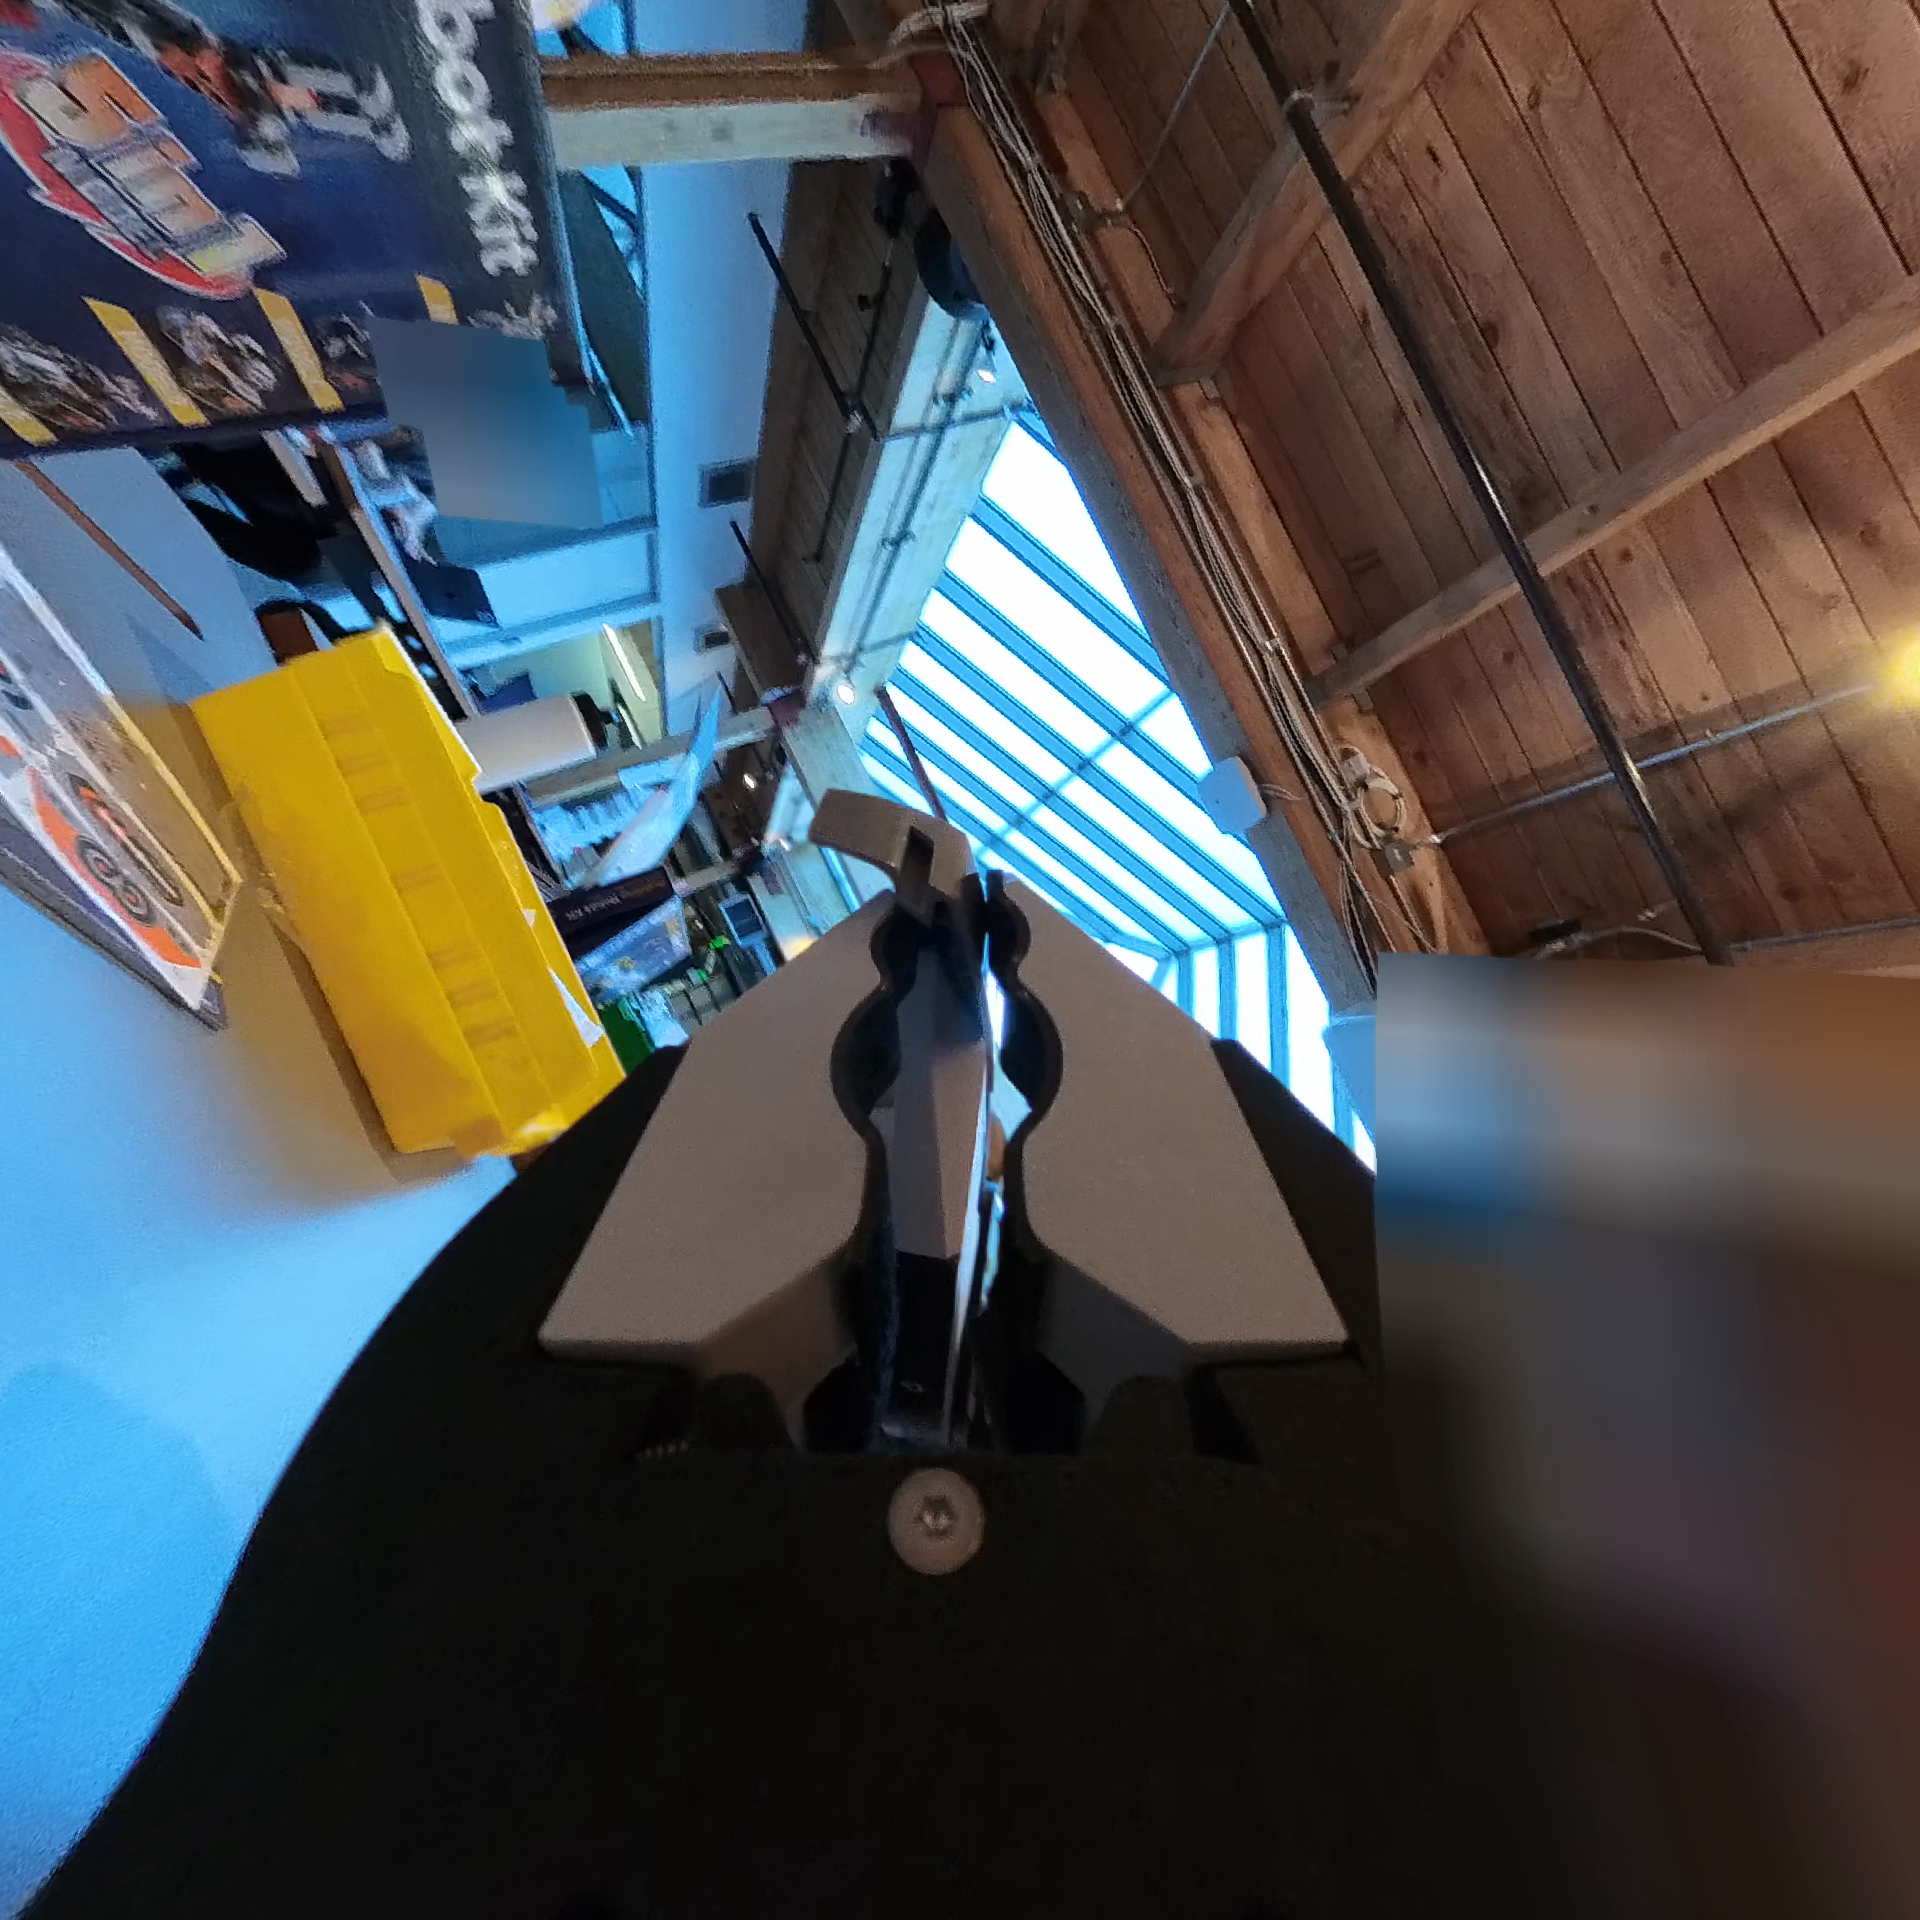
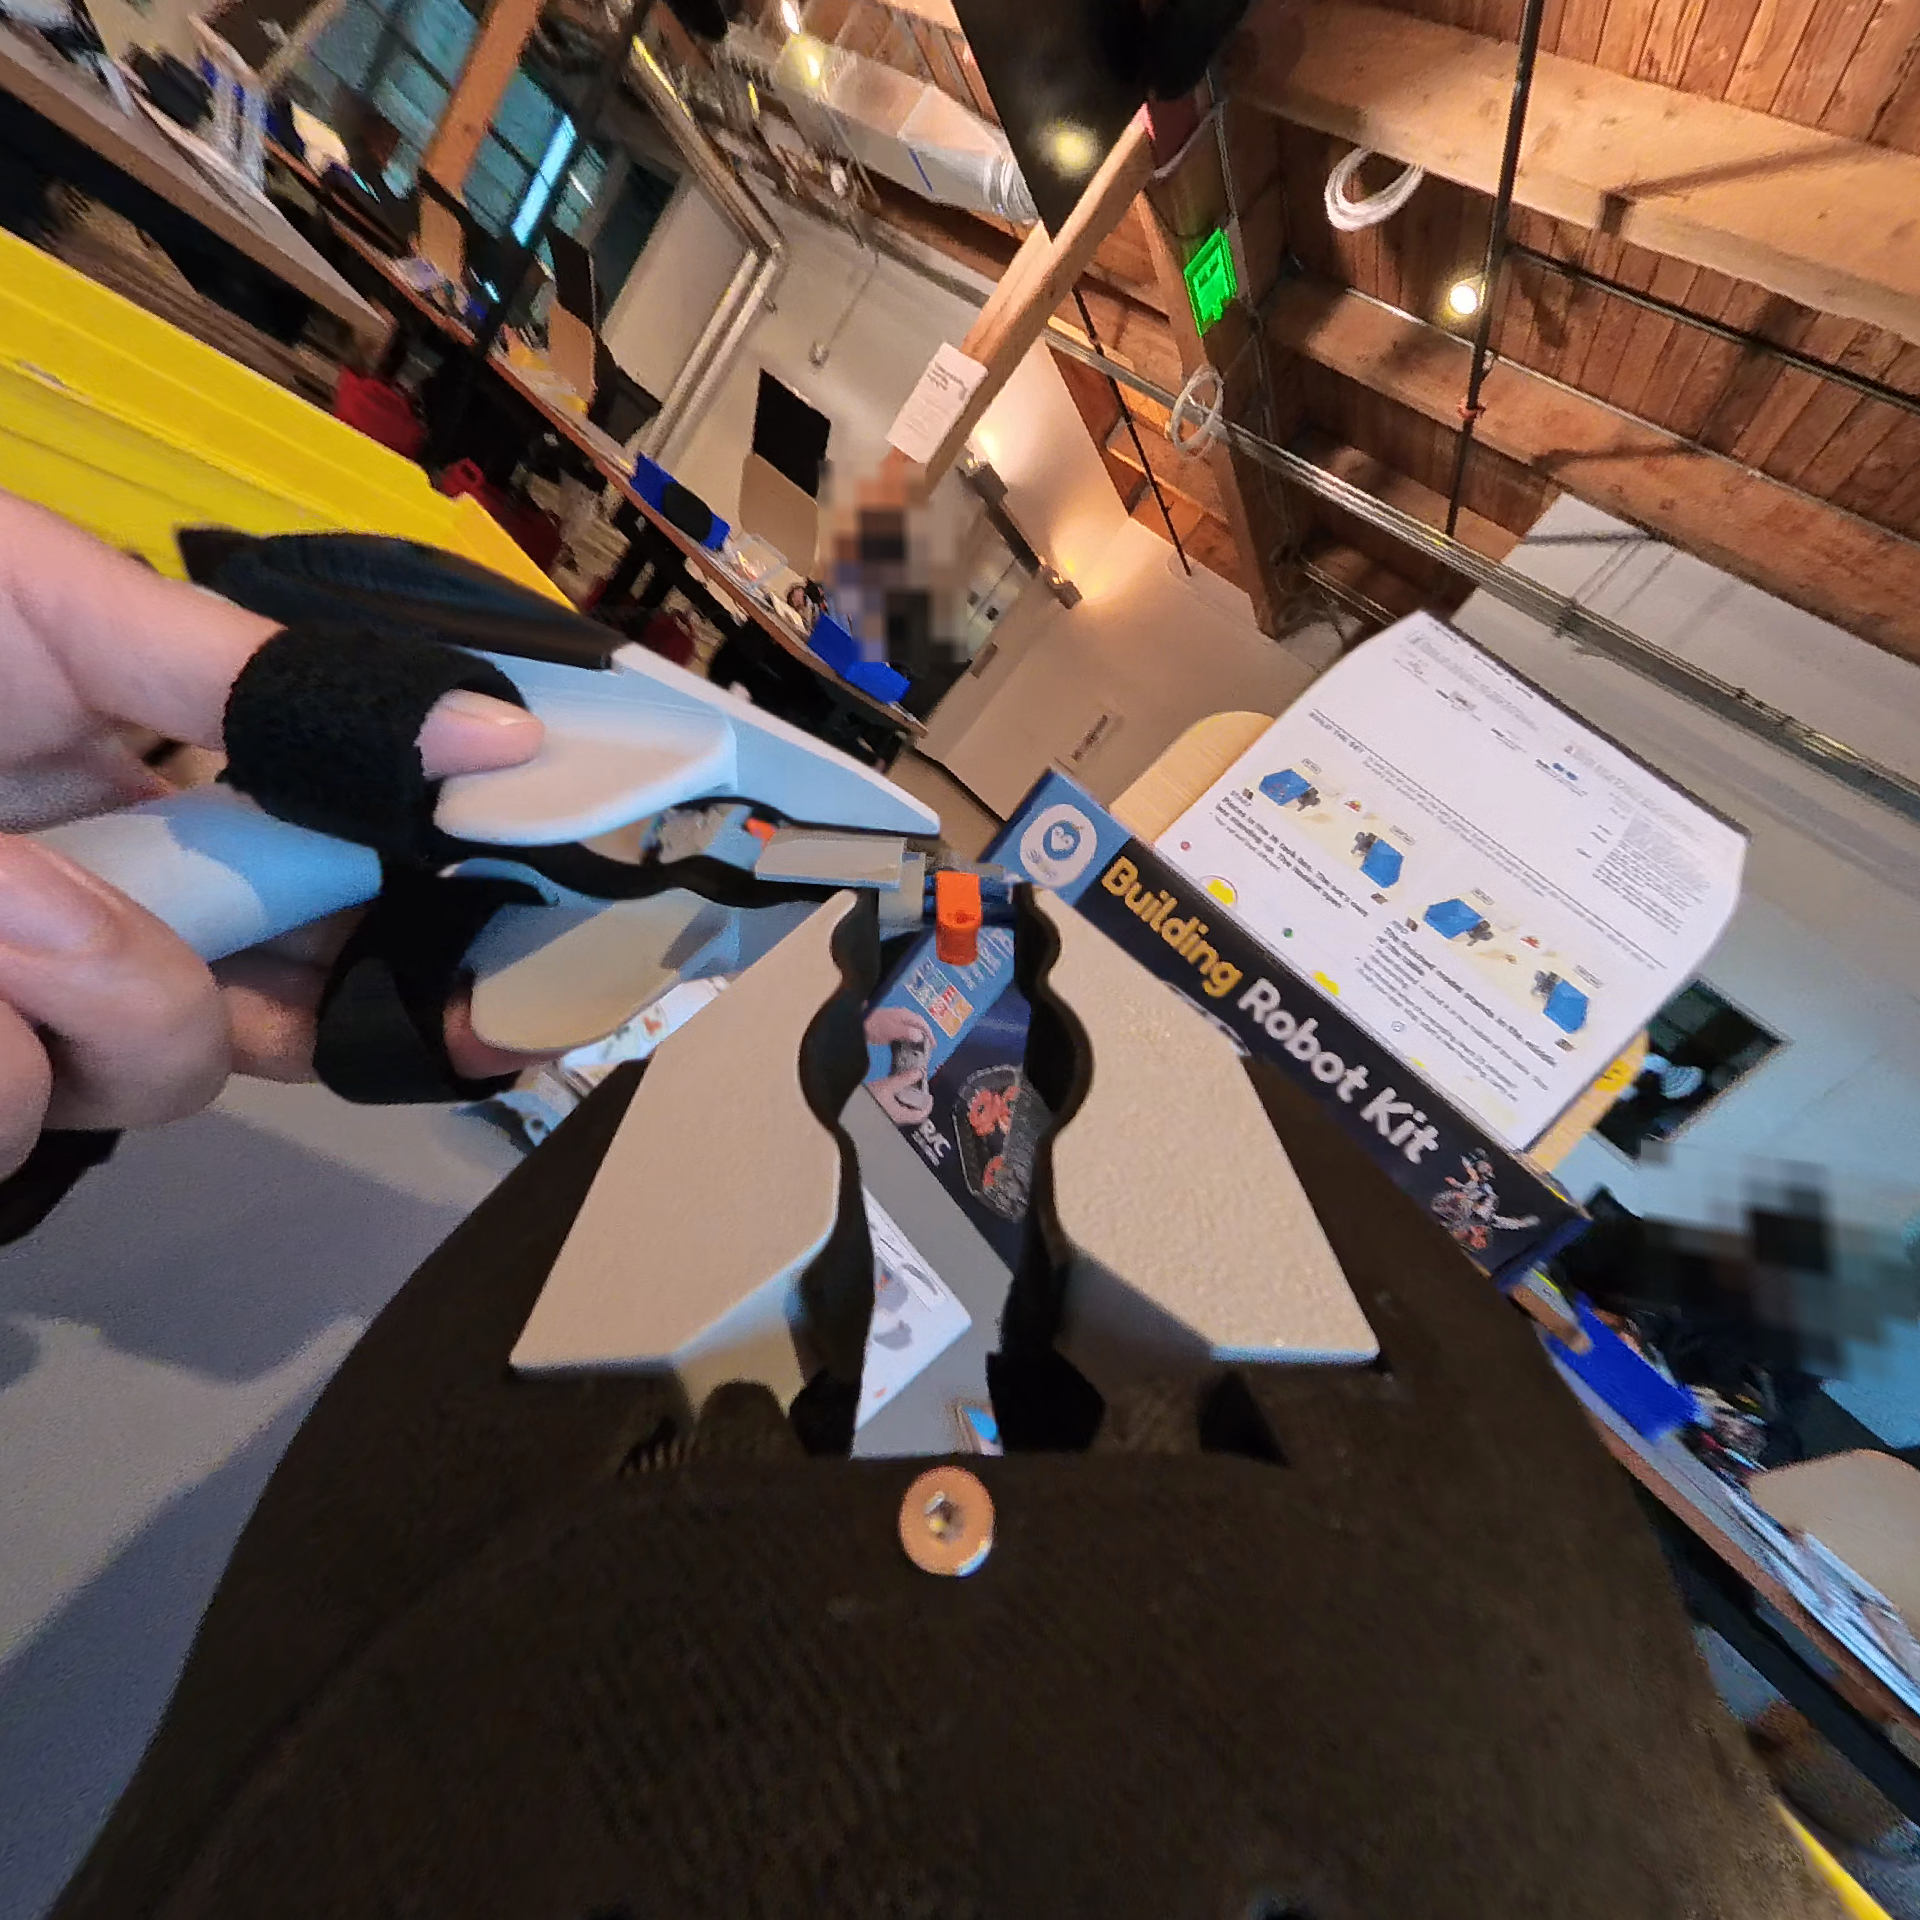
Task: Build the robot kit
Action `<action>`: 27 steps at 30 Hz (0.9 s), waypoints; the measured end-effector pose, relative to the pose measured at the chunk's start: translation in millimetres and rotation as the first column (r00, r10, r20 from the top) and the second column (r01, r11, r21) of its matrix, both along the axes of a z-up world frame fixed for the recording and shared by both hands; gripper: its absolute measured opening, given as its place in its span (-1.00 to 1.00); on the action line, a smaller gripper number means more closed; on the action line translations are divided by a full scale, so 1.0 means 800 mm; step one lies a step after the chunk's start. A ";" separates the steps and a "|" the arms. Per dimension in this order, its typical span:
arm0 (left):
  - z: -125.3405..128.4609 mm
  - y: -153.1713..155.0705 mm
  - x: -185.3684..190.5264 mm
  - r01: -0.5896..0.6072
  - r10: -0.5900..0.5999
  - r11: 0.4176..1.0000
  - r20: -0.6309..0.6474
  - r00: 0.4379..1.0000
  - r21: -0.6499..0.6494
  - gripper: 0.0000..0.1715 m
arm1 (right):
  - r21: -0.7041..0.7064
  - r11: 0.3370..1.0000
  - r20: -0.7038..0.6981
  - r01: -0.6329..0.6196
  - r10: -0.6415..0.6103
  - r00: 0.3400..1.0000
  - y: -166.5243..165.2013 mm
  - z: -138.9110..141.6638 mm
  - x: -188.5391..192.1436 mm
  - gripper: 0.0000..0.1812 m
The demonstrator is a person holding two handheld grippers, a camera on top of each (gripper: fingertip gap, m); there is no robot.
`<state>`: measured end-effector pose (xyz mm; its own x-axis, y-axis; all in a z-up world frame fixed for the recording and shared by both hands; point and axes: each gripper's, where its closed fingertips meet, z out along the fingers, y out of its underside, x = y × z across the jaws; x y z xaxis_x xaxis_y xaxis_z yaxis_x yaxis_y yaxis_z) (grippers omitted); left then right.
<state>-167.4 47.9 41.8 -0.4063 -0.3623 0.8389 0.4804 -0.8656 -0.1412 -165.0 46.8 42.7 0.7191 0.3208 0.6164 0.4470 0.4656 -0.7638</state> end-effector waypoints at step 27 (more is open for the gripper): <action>-0.021 -0.096 -0.040 0.408 0.299 0.207 -0.455 0.839 0.889 -0.55 | -0.084 0.843 -0.030 -0.531 0.531 0.847 -0.074 -0.010 -0.047 -0.73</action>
